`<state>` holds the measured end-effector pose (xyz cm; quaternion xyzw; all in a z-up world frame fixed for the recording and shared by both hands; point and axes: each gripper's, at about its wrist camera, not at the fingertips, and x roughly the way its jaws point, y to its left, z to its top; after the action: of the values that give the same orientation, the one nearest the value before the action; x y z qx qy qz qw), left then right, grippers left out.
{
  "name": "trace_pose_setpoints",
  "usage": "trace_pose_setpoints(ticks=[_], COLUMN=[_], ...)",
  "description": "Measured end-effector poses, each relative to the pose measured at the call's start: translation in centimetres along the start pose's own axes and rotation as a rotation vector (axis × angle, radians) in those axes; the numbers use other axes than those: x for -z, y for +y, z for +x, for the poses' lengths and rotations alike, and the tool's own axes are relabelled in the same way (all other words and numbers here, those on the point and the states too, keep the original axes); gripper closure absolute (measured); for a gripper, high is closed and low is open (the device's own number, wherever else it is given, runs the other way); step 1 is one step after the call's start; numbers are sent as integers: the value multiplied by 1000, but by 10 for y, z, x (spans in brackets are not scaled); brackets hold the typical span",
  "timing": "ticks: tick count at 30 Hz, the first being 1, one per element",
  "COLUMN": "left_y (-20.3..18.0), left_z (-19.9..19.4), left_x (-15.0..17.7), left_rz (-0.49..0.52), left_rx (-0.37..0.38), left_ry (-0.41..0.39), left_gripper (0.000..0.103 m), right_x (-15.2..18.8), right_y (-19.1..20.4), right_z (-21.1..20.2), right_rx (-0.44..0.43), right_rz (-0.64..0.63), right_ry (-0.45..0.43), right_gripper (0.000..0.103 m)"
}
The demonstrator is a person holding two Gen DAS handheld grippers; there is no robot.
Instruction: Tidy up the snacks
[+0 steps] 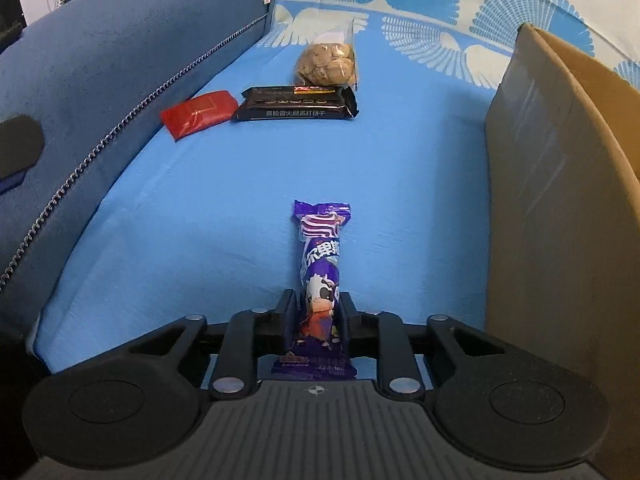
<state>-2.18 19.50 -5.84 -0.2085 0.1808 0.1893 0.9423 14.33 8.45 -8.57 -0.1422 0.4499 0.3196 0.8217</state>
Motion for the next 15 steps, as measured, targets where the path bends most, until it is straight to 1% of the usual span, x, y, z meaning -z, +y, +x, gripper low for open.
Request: trace_pose_setpoints(ticks=[2,6,8,10,12,13,14,15], left_y=[0,4,1,-8,-16,-18,-20,-20], left_z=[2,8,16,30,52,64,77,92], left_x=[0,-3,-6,-10,-15,-18,-20,-24], left_rz=[6,-18,2,73,174,219,251,278], left_rx=[5,-23,-48,-82,-123,-146,-171,-200], left_ry=[11,18,27,37,51,66,78,91], left_gripper=[58,58,58,58,57,52,45,42], right_x=[3,19,30,38,45,49,52,54], right_y=[1,5,8,5,0,-3,-4,-4], right_z=[-9,-46,-60,-67,-65,-62,-57,-52], right_rx=[-12,-66,-81,-72,-75,-76,-73,-68], right_rz=[-9,-69,-111,-120,-86,-69,-58,-62], right_ry=[-5,-29,-33,-55,-72,-73,-66,-58], right_gripper=[85,85,87,87,87,89,89,89])
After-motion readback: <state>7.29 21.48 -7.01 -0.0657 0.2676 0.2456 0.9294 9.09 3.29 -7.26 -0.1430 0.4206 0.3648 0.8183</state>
